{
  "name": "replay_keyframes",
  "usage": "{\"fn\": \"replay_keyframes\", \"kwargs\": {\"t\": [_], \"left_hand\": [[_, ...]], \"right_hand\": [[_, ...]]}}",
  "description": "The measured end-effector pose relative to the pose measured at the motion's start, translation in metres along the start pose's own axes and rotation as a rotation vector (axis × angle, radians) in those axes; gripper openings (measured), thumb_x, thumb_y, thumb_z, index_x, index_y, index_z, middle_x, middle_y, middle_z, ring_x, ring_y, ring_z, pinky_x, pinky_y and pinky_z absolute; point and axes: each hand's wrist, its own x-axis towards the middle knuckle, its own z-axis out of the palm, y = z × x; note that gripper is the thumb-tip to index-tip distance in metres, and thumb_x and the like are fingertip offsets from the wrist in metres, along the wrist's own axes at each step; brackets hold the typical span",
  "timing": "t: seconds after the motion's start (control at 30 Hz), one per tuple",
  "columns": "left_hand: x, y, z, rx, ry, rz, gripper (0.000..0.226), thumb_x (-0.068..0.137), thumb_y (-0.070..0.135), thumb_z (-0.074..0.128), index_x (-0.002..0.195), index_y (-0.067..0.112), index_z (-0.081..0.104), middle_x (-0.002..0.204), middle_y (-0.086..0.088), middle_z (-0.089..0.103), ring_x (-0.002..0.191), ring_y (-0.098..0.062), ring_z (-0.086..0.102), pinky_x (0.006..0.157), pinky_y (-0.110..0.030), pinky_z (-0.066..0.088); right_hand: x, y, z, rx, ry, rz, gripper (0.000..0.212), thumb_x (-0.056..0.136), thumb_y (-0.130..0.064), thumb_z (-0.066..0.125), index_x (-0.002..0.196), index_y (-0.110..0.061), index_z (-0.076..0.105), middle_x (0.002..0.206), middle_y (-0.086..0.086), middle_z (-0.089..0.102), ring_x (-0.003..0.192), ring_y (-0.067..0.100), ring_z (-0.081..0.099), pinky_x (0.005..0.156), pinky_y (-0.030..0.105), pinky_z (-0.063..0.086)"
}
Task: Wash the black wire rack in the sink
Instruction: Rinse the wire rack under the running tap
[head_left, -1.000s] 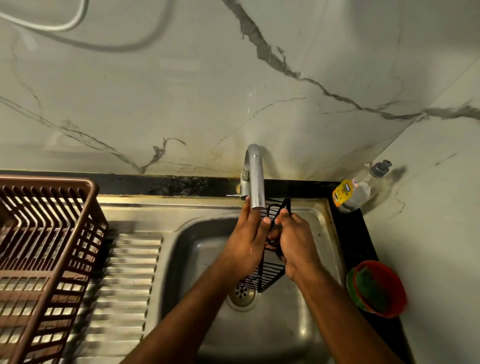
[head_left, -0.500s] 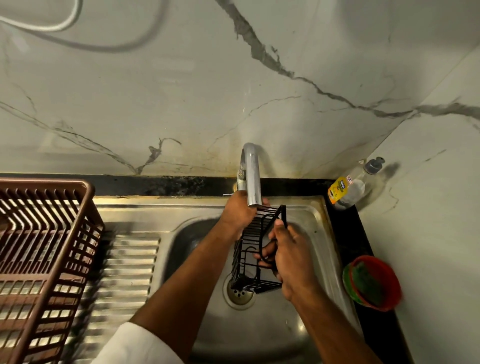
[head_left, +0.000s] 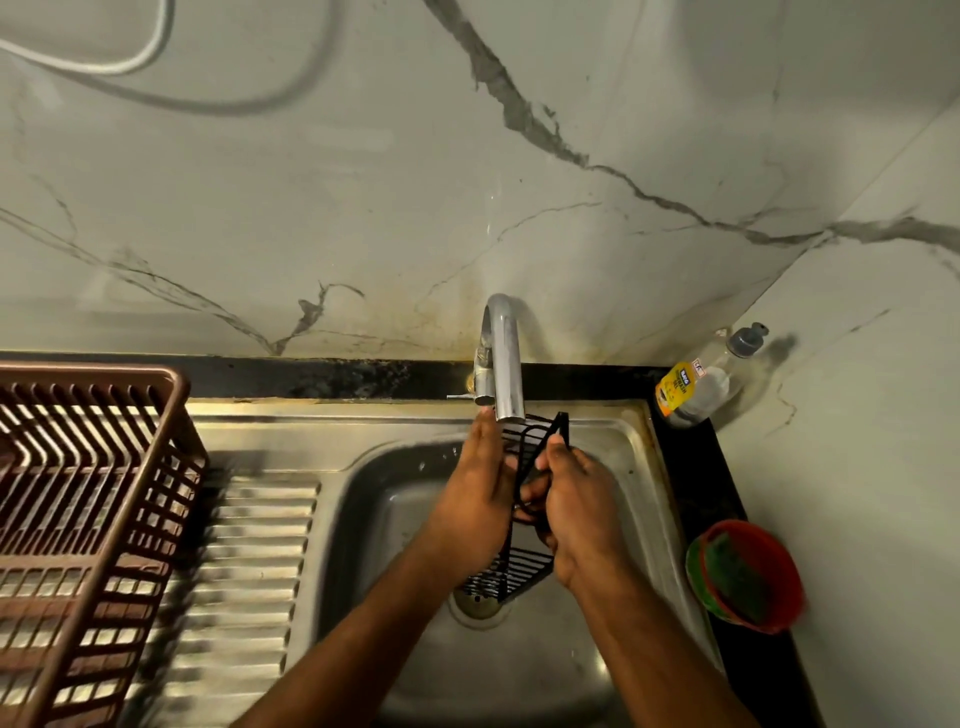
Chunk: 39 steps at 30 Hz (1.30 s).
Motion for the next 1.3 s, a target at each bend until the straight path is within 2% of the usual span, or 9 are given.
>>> {"fn": "replay_keyframes", "kwargs": {"t": [0.17, 0.37, 0.47, 0.53, 0.63, 0.87, 1.03, 1.13, 1.3], "left_hand": [[-0.032, -0.003, 0.01, -0.055, 0.055, 0.112, 0.066, 0.107, 0.048, 0.024, 0.164, 0.025, -0.001, 0.172, 0.004, 0.006, 0.157, -0.014, 0.016, 0.123, -0.048, 0.032], [0.003, -0.002, 0.003, -0.154, 0.044, -0.07, 0.067, 0.104, 0.061, 0.03, 0.153, 0.015, 0.035, 0.148, -0.019, 0.045, 0.136, -0.04, 0.047, 0.109, -0.058, 0.045], [0.025, 0.012, -0.006, -0.283, 0.019, -0.174, 0.029, 0.11, 0.037, 0.035, 0.121, 0.02, 0.056, 0.102, -0.011, 0.065, 0.088, -0.022, 0.065, 0.075, -0.029, 0.057], [0.035, 0.023, -0.009, -0.299, 0.024, -0.229, 0.022, 0.11, 0.028, 0.037, 0.103, 0.027, 0.058, 0.089, -0.007, 0.065, 0.075, -0.02, 0.062, 0.072, -0.03, 0.056], [0.044, 0.028, -0.01, -0.317, 0.028, -0.292, 0.028, 0.104, 0.033, 0.046, 0.105, 0.016, 0.068, 0.098, -0.017, 0.073, 0.088, -0.038, 0.069, 0.084, -0.052, 0.059], [0.051, 0.026, -0.019, -0.209, 0.019, -0.27, 0.022, 0.1, 0.029, 0.06, 0.105, 0.01, 0.068, 0.09, -0.013, 0.073, 0.078, -0.021, 0.069, 0.077, -0.046, 0.06], [0.024, 0.019, -0.006, -0.06, 0.0, -0.063, 0.036, 0.105, 0.026, 0.053, 0.077, 0.013, 0.07, 0.071, -0.005, 0.07, 0.066, -0.017, 0.066, 0.069, -0.038, 0.056], [0.004, 0.011, -0.003, -0.067, 0.05, -0.052, 0.033, 0.106, 0.029, 0.051, 0.081, 0.024, 0.072, 0.072, 0.007, 0.072, 0.068, -0.003, 0.068, 0.065, -0.022, 0.053], [-0.014, 0.018, -0.008, 0.246, -0.08, 0.118, 0.033, 0.11, 0.031, 0.038, 0.129, 0.031, 0.065, 0.118, 0.012, 0.073, 0.111, 0.002, 0.062, 0.123, -0.031, 0.021]], "right_hand": [[0.006, -0.009, 0.0, 0.028, 0.013, -0.024, 0.04, 0.106, -0.04, 0.045, 0.092, -0.007, 0.061, 0.063, 0.014, 0.061, 0.065, 0.036, 0.067, 0.034, 0.019, 0.039], [0.001, 0.002, -0.002, -0.139, -0.03, -0.089, 0.041, 0.105, -0.046, 0.043, 0.087, -0.013, 0.061, 0.059, 0.002, 0.062, 0.059, 0.019, 0.063, 0.057, 0.035, 0.056], [-0.01, 0.012, -0.004, -0.177, -0.051, -0.105, 0.04, 0.105, -0.046, 0.042, 0.089, -0.014, 0.061, 0.061, 0.002, 0.063, 0.057, 0.019, 0.066, 0.053, 0.029, 0.054], [-0.014, 0.015, -0.006, -0.183, -0.052, -0.109, 0.04, 0.104, -0.047, 0.042, 0.09, -0.015, 0.061, 0.061, 0.003, 0.064, 0.061, 0.023, 0.071, 0.056, 0.032, 0.058], [-0.017, 0.017, -0.011, -0.176, -0.055, -0.169, 0.039, 0.103, -0.048, 0.042, 0.089, -0.016, 0.06, 0.06, 0.004, 0.064, 0.062, 0.026, 0.072, 0.059, 0.037, 0.061], [-0.018, 0.013, -0.025, -0.2, -0.175, -0.189, 0.051, 0.097, -0.059, 0.038, 0.091, -0.015, 0.063, 0.062, 0.008, 0.065, 0.058, 0.026, 0.065, 0.042, 0.022, 0.046], [-0.006, -0.001, -0.021, -0.06, -0.268, -0.038, 0.066, 0.099, -0.066, 0.027, 0.106, -0.018, 0.072, 0.087, 0.013, 0.078, 0.081, 0.027, 0.076, 0.069, 0.038, 0.059], [-0.006, -0.003, -0.018, -0.016, -0.28, 0.101, 0.075, 0.095, -0.073, 0.026, 0.103, -0.017, 0.075, 0.085, 0.01, 0.078, 0.077, 0.023, 0.076, 0.064, 0.034, 0.057], [-0.007, 0.011, -0.011, -0.162, -0.157, 0.001, 0.077, 0.087, -0.076, 0.019, 0.1, -0.021, 0.072, 0.081, 0.003, 0.078, 0.073, 0.017, 0.075, 0.052, 0.025, 0.054]]}}
